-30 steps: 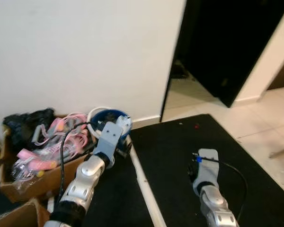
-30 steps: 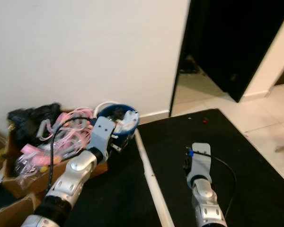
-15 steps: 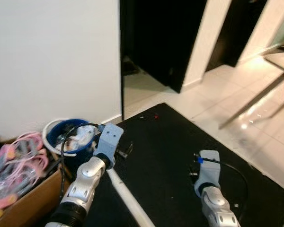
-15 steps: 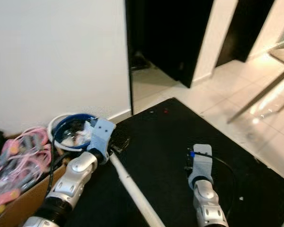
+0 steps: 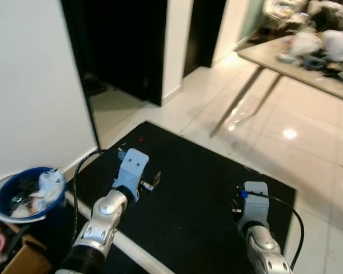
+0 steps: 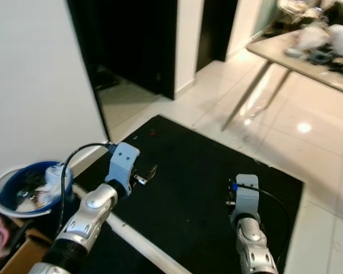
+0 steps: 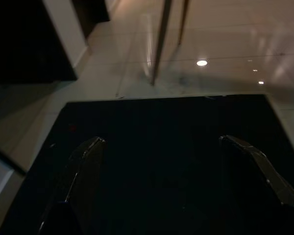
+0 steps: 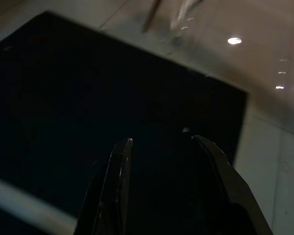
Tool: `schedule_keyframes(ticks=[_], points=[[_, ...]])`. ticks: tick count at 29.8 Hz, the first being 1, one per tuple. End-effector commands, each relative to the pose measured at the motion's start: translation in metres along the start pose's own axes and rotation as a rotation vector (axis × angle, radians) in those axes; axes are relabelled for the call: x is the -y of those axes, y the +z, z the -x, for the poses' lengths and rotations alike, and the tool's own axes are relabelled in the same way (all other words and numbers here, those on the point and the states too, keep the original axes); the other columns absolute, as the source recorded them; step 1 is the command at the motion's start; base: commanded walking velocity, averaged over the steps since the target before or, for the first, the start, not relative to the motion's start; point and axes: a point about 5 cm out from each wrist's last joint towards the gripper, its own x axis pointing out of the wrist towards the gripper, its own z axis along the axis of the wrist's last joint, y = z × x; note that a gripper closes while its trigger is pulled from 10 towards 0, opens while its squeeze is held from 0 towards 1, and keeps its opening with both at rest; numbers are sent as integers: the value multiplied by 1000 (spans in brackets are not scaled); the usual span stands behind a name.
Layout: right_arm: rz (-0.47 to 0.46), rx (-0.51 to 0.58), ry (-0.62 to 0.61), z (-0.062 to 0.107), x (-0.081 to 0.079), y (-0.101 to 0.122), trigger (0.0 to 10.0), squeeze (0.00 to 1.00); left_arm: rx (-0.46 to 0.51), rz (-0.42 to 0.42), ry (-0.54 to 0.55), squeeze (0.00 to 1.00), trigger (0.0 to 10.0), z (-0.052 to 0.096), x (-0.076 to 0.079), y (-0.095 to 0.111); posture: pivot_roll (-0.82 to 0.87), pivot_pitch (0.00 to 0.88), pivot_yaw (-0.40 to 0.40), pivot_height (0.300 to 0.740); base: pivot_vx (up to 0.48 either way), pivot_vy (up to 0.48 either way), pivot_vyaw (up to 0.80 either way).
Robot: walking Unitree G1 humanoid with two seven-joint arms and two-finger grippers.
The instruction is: Picking trash to rubbish bin
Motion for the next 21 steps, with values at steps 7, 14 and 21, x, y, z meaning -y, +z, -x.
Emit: schedule_keyframes(ticks=[7, 14, 21], points=[[-3, -29, 3, 3, -2, -7, 10000, 0, -33, 42, 5, 0, 10000, 2, 0, -6, -90, 35, 12, 740, 0, 0, -800], [3, -29, -1, 3, -1, -8, 10000, 0, -35, 26, 0, 0, 10000, 2, 1, -6, -94, 23, 8, 740, 0, 0, -800], [9, -26, 1, 3, -1, -7, 10000, 0, -25, 56, -7, 0, 10000, 3, 3, -4, -91, 15, 4, 740, 0, 0, -800]])
